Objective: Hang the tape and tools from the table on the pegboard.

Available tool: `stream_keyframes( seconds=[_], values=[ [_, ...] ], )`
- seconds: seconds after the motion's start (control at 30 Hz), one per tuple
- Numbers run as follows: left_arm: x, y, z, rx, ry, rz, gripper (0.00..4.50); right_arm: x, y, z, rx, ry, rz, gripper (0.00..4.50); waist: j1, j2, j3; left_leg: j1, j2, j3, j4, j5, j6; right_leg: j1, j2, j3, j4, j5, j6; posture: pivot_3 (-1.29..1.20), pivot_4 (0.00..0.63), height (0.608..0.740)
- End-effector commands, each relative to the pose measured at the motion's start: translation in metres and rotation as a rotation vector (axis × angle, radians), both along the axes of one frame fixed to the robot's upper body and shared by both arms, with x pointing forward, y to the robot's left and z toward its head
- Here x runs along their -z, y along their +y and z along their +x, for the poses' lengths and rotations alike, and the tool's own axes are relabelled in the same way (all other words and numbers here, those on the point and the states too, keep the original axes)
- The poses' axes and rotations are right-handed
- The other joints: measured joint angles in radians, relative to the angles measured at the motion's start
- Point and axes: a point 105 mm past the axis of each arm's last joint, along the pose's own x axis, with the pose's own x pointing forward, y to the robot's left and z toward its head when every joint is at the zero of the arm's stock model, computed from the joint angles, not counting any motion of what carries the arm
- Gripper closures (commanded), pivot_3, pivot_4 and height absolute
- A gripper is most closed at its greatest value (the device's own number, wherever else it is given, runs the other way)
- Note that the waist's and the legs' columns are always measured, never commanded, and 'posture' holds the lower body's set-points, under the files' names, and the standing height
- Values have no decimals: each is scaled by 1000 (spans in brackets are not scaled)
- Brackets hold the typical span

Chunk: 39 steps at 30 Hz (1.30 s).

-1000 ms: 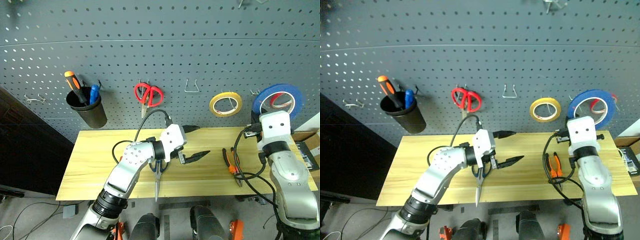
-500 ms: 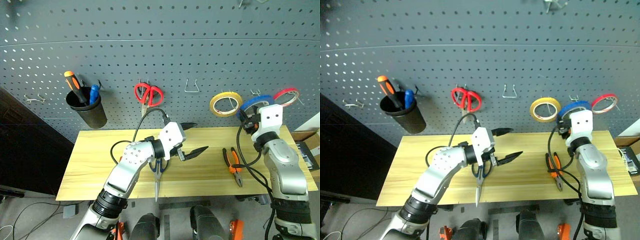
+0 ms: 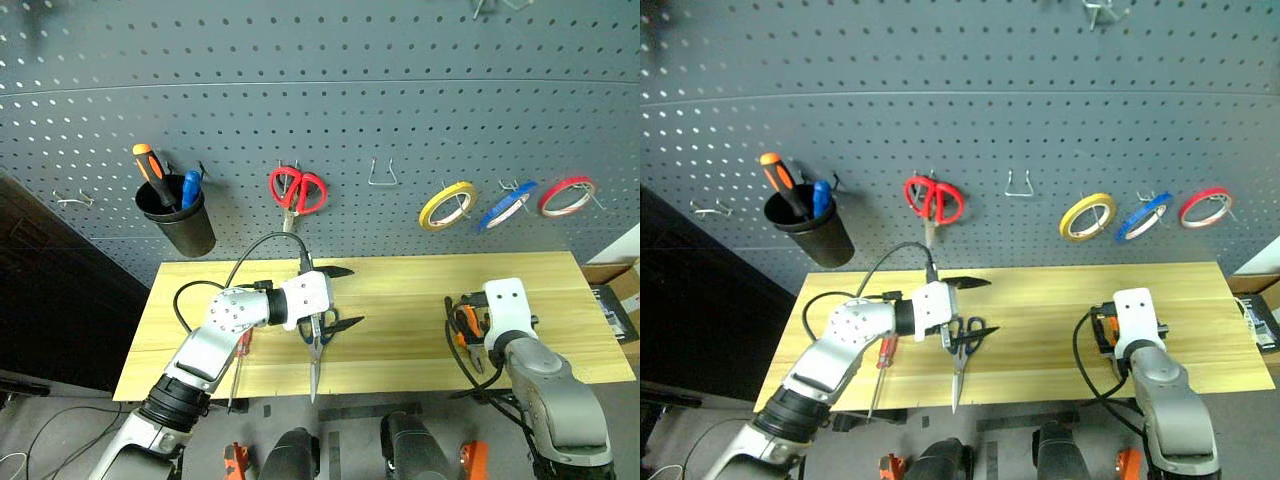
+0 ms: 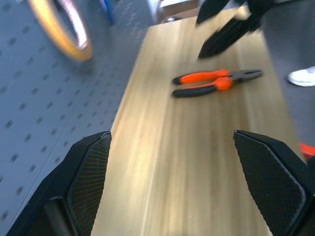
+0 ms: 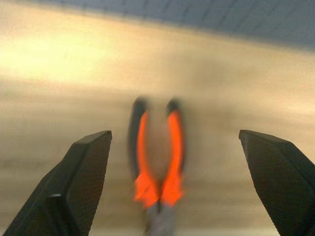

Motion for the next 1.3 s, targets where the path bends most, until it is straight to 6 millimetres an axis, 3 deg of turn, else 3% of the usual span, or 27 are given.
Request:
stream_keyframes(
  seconds=[0.03,0.67,0.83,1.1,1.3],
  values=[
    [-2,-8,-8,52,-27,-1,278,17,2,3,-21,93,43,45,-1,0,0,0,0,0,0,0,0,0,0,0,0,0,0,-60,184,740],
    [2,-13,-13,71,-18,6,278,59,-28,37,16,228,-2,45,-5,-1,-2,0,0,2,0,0,0,-1,0,1,2,0,0,-43,185,740],
    [2,-14,-13,72,-18,3,278,68,-35,38,60,285,75,45,-5,-7,-10,1,0,2,0,0,1,-1,0,1,3,0,0,-40,185,740],
    [4,-11,-13,63,-14,6,278,71,-45,28,29,341,36,45,0,-8,-15,2,0,2,0,0,1,0,0,1,2,0,0,-49,183,740],
    [4,-13,-12,63,-14,2,278,81,-36,22,33,373,93,45,-2,-10,-22,3,0,2,0,0,1,1,0,1,2,0,0,-51,182,740]
  ],
)
